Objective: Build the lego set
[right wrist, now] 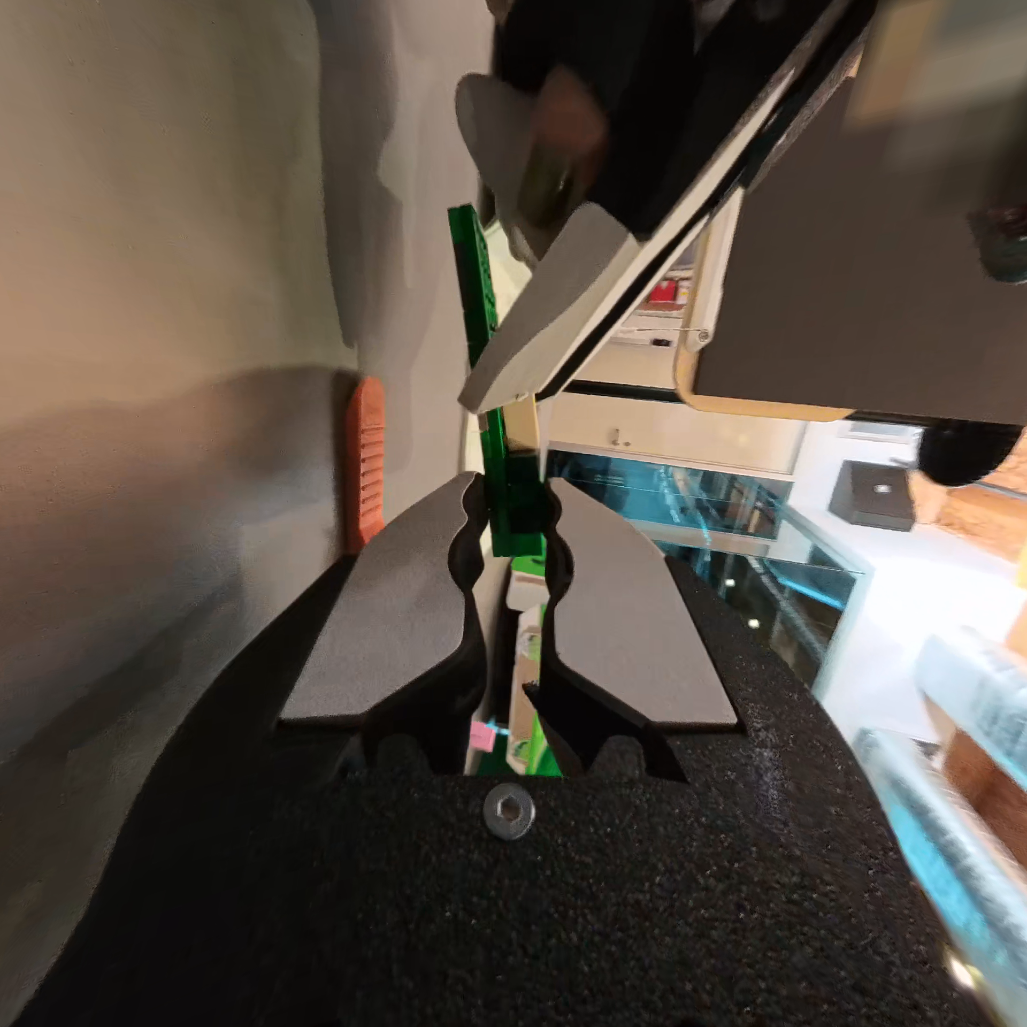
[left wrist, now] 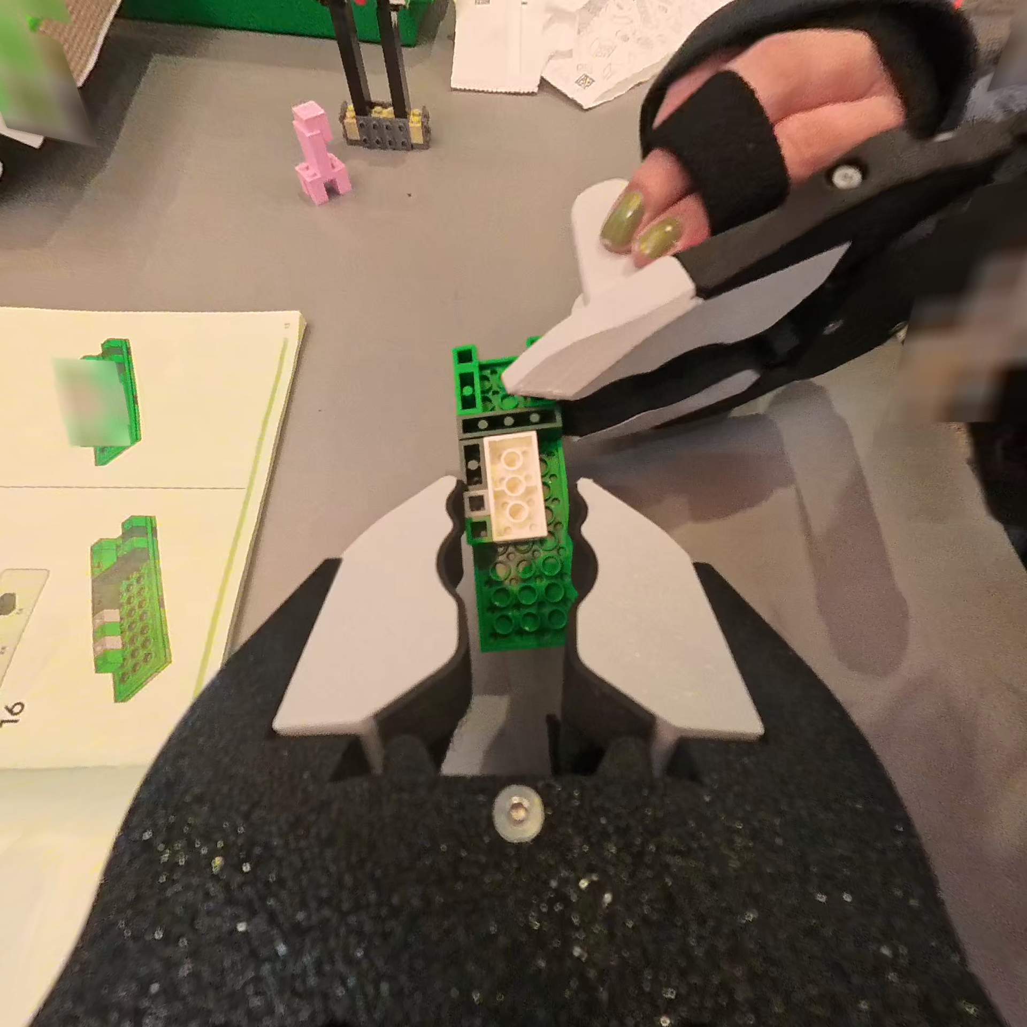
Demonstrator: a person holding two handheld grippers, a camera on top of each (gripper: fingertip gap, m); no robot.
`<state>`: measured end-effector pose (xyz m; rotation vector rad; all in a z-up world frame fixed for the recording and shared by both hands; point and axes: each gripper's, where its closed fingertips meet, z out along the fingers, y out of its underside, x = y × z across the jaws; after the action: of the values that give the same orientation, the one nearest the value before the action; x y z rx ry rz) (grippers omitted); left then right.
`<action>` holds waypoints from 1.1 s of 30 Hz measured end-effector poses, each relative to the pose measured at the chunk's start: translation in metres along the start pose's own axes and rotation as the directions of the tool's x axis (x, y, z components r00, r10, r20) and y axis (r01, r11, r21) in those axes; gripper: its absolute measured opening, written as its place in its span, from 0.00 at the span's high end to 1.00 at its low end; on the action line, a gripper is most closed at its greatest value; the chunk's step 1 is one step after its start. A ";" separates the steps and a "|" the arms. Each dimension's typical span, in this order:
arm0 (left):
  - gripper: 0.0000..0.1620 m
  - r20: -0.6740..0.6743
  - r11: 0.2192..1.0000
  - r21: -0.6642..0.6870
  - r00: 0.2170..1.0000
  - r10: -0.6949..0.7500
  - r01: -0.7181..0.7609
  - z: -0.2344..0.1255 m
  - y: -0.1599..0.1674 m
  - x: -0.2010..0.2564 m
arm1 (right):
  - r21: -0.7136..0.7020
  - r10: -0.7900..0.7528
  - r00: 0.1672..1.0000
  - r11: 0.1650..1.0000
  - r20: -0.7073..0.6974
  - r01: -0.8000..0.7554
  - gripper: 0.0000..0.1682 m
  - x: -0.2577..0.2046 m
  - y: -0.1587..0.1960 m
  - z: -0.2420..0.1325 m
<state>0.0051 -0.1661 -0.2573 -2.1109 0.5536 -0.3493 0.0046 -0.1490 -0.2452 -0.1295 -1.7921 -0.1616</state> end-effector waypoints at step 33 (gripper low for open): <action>0.78 -0.010 0.999 -0.035 0.999 -0.042 0.041 0.001 0.009 -0.005 | -0.013 0.052 0.998 0.999 -0.031 -0.053 0.90 -0.010 0.012 0.007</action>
<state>-0.0015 -0.1676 -0.2654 -2.1577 0.5259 -0.3768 0.0022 -0.1358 -0.2556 -0.1826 -1.7558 -0.1373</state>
